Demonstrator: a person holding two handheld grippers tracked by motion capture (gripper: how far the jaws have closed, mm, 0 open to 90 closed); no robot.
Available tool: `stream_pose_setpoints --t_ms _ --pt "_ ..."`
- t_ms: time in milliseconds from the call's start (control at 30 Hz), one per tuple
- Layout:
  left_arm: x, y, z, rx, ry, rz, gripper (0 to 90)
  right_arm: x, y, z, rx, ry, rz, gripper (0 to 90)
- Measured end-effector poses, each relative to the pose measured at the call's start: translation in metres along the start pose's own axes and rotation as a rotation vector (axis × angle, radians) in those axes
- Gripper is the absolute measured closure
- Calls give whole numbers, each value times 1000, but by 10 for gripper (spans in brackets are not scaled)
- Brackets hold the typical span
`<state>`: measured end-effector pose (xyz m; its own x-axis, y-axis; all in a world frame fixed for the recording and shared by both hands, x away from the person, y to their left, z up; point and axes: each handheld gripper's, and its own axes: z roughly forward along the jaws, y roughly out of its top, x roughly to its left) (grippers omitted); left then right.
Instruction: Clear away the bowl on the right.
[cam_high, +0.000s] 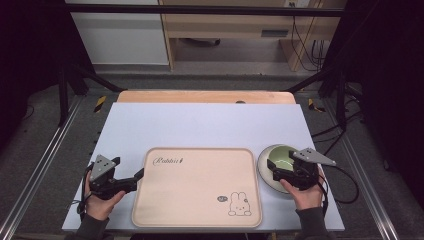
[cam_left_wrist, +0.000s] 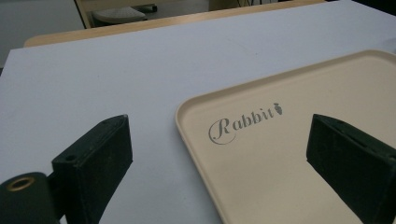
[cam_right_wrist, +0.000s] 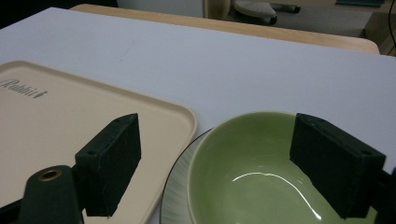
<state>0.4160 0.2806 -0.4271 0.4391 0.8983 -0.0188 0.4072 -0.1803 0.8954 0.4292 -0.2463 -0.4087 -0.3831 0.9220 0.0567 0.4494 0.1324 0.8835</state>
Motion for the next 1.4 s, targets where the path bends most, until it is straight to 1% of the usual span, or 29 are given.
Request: stream_pose_setpoints --t_ms 33,67,300,333,533,567,600,633,733,900,933,967,1033,1100,1133,1167,1233,1267,1300,1400 --pt "0 0 0 0 0 0 67 0 0 0 0 0 0 166" --pt "0 0 0 -1 2 -3 67 -3 0 -1 1 -13 -6 171" --pt "-1 0 0 4 -1 5 68 -12 0 -4 -1 -29 17 184" --pt "-2 0 1 3 -1 7 68 -15 0 -4 -3 -29 20 184" --pt "-1 -1 1 5 1 6 69 -19 1 -5 6 -44 25 194" --pt "-1 -1 1 5 1 6 69 -21 2 -5 17 -62 20 195" --pt "-1 -1 1 5 2 8 69 -22 2 -5 18 -69 19 197" --pt "-1 -1 1 5 2 8 69 -22 2 -5 18 -69 19 197" --pt "-2 -1 2 8 0 12 70 -28 1 -5 29 -83 30 188" --pt "-3 -1 2 8 -2 14 70 -35 1 -5 42 -95 36 202" --pt "-3 -1 2 7 -2 14 70 -35 1 -5 48 -101 45 202" --pt "-3 -1 2 7 -2 15 70 -37 1 -4 51 -108 40 202" --pt "-3 -1 2 8 -3 16 70 -39 0 -3 69 -107 51 213" --pt "-3 -1 2 8 -3 17 71 -40 0 -2 75 -110 50 218" --pt "-3 -1 3 10 -5 18 71 -41 0 0 93 -118 52 220" --pt "-3 -1 3 10 -5 18 71 -41 0 0 93 -118 52 220" --pt "-3 -1 3 11 -6 19 71 -44 -1 2 108 -138 47 226" --pt "-3 -1 3 11 -6 19 71 -45 0 3 114 -146 53 227" --pt "-3 -1 3 11 -6 19 71 -45 0 3 114 -146 53 227" --pt "-3 -2 3 13 -6 20 71 -51 -2 6 128 -168 58 237"
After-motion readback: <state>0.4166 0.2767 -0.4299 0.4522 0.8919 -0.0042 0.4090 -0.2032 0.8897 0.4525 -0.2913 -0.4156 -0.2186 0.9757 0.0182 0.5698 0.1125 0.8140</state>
